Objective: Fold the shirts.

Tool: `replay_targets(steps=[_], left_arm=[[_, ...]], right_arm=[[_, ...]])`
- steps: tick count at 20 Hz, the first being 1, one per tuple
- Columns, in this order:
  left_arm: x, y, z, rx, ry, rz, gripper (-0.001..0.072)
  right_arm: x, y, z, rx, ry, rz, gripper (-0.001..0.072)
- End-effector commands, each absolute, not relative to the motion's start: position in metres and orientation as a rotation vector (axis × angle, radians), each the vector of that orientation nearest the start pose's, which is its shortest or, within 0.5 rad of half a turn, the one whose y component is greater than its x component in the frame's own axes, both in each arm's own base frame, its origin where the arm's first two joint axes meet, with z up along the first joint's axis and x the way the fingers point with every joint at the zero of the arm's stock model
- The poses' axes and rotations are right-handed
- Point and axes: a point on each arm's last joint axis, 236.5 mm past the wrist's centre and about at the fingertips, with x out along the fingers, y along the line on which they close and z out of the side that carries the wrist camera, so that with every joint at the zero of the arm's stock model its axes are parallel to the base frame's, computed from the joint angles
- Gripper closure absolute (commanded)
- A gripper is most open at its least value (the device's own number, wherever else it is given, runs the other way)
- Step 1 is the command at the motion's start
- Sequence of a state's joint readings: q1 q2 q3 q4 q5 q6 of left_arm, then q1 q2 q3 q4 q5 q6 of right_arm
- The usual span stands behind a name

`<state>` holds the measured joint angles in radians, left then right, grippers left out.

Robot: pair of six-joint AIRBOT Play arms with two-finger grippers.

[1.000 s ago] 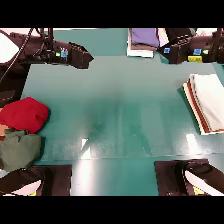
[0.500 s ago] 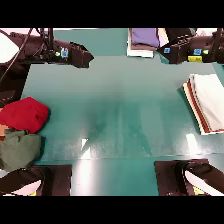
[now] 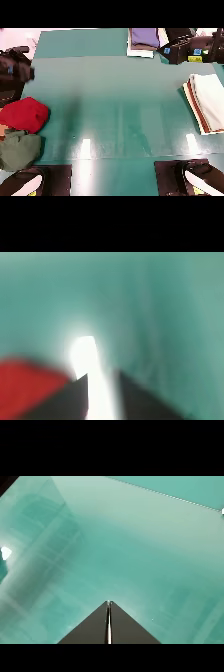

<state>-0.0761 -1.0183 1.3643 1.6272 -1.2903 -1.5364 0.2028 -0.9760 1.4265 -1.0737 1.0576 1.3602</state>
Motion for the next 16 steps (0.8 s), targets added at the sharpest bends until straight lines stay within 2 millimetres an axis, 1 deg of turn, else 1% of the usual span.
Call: replay_targets(steps=[1,2,4,6,7,8,9,10,11,12,13,14,15,16], left_arm=[[0.326,0.062,0.076,0.076,1.173,0.16,0.0037],[0.323,0.07,0.046,0.067,1.189,0.173,0.0036],[0.313,0.079,-0.004,0.053,1.224,0.186,0.0036],[0.302,0.079,-0.037,0.039,1.267,0.185,0.0036],[0.298,0.078,-0.047,0.033,1.293,0.185,0.0036],[0.297,0.078,-0.051,0.016,1.307,0.196,0.0037],[0.297,0.078,-0.052,0.0,1.305,0.208,0.0039],[0.298,0.079,-0.05,-0.022,1.3,0.226,0.0173],[0.3,0.079,-0.043,-0.027,1.294,0.231,0.0493],[0.306,0.08,-0.031,-0.026,1.276,0.233,0.0674],[0.313,0.082,-0.012,-0.022,1.244,0.234,0.0683],[0.325,0.083,0.014,-0.022,1.186,0.238,0.0683],[0.339,0.082,0.056,-0.015,1.088,0.227,0.0684],[0.352,0.077,0.107,0.01,0.966,0.213,0.0685]], right_arm=[[0.361,0.175,0.279,0.111,0.569,0.602,0.0695],[0.361,0.175,0.279,0.111,0.57,0.602,0.0695],[0.361,0.175,0.279,0.111,0.568,0.601,0.0695],[0.361,0.175,0.279,0.111,0.568,0.601,0.0695],[0.362,0.175,0.28,0.112,0.566,0.601,0.0696],[0.362,0.175,0.28,0.113,0.561,0.6,0.0696],[0.362,0.175,0.281,0.113,0.559,0.599,0.0695],[0.362,0.175,0.281,0.113,0.559,0.599,0.0695],[0.363,0.175,0.281,0.114,0.558,0.599,0.0696],[0.363,0.174,0.283,0.115,0.552,0.597,0.0696],[0.365,0.174,0.286,0.119,0.538,0.594,0.0695],[0.366,0.173,0.294,0.124,0.505,0.587,0.0696],[0.367,0.171,0.304,0.131,0.464,0.58,0.0696],[0.367,0.168,0.317,0.138,0.415,0.57,0.0696]])
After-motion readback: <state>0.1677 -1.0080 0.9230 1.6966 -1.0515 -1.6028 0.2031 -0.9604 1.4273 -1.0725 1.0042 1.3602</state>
